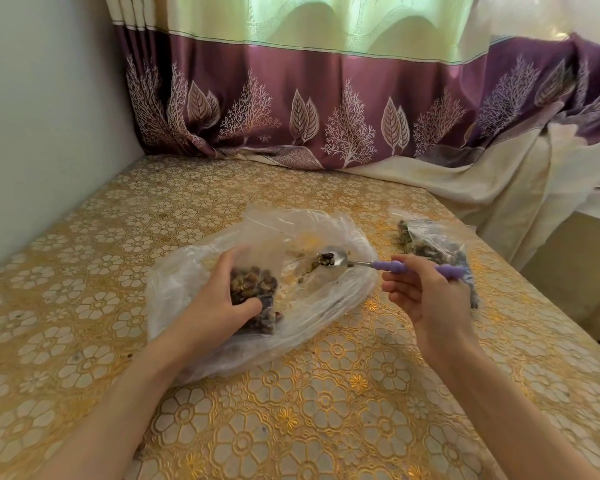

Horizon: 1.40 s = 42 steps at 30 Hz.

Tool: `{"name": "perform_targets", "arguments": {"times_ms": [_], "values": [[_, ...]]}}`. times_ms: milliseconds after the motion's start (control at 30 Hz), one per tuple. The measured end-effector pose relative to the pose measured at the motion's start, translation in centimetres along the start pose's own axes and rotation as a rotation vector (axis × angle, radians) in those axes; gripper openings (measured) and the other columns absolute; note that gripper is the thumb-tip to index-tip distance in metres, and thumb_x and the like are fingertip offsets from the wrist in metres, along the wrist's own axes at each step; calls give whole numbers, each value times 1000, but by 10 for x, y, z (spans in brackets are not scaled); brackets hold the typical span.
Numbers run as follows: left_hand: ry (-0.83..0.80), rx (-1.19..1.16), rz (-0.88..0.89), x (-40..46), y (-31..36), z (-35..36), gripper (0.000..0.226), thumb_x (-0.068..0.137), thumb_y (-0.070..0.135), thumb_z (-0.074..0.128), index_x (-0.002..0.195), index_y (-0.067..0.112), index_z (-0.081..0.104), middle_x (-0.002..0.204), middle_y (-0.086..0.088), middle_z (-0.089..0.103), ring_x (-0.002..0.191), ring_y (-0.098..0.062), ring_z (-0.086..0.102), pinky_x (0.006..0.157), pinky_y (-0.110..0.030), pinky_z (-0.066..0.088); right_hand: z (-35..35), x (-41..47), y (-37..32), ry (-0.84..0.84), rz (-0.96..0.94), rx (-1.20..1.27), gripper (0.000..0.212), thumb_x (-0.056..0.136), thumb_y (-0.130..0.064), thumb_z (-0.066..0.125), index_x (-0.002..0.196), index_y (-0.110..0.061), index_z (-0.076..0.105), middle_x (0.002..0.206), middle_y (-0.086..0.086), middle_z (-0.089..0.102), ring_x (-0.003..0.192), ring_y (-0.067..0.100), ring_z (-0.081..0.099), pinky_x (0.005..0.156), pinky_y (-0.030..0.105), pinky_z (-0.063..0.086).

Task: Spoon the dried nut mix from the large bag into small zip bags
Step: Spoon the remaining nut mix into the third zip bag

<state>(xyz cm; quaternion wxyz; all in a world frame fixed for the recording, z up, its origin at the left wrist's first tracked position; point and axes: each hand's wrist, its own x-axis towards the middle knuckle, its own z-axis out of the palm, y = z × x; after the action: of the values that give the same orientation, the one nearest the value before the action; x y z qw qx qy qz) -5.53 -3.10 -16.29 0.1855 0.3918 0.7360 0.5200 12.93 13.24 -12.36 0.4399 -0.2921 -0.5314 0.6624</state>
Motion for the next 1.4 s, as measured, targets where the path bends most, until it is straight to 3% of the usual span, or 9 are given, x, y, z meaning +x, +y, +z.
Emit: {"name": "perform_targets", "arguments": {"times_ms": [167,367,533,700,833,1067,1233,1333,1400], "values": [[-4,2,-2,1,-1,-1,70,85,9,63,135,43,26,107,10,57,88,-2,62,65,-15,51,13,-2,-20,-57,-47,82,41,91,-10,53,55,-11,72,68,10,72,52,13,61,47,18,49],[0,36,21,1,-1,-2,74,82,10,68,133,44,27,107,15,54,88,5,60,65,-10,49,32,-1,-44,-147,-134,135,30,95,-13,49,71,-8,67,77,12,74,55,12,62,51,18,50],[7,31,41,1,0,-2,74,81,11,69,132,44,28,110,13,52,92,1,59,68,-12,49,42,-5,-45,-313,-207,66,20,94,-9,51,83,-5,67,84,17,73,60,17,62,53,20,50],[4,9,74,0,0,-1,67,81,9,69,120,49,32,105,16,56,89,11,59,71,-10,50,43,-6,-39,-425,-265,-10,18,94,-3,49,90,-5,67,86,16,73,64,19,63,56,21,50],[11,27,61,1,-1,-1,71,80,11,70,125,47,30,110,14,56,93,4,60,68,-7,48,40,-3,-37,-523,-301,-54,16,89,-6,52,93,-5,67,91,18,72,67,19,63,59,23,50],[15,19,43,0,1,-1,72,80,12,70,128,48,29,112,15,55,96,1,60,73,-11,48,30,8,-28,-269,-269,125,17,90,-20,58,83,-10,69,82,13,73,55,14,60,49,19,48],[19,16,29,-2,3,0,69,82,11,68,125,50,30,114,13,55,97,-2,60,81,-20,51,18,15,-2,-94,-254,-52,38,96,-24,52,67,-9,71,70,14,72,48,16,61,43,19,47],[26,26,10,-3,6,1,70,83,12,67,133,43,29,115,8,54,101,-8,59,88,-30,51,17,16,14,-115,-211,-111,45,97,-20,50,58,-12,71,67,12,72,46,17,59,41,21,46],[33,40,12,-3,7,1,70,83,12,67,134,41,29,113,10,54,98,-5,59,83,-23,50,18,15,19,-176,-176,-121,47,97,-19,49,57,-14,73,66,13,71,43,15,58,38,20,44]]}}
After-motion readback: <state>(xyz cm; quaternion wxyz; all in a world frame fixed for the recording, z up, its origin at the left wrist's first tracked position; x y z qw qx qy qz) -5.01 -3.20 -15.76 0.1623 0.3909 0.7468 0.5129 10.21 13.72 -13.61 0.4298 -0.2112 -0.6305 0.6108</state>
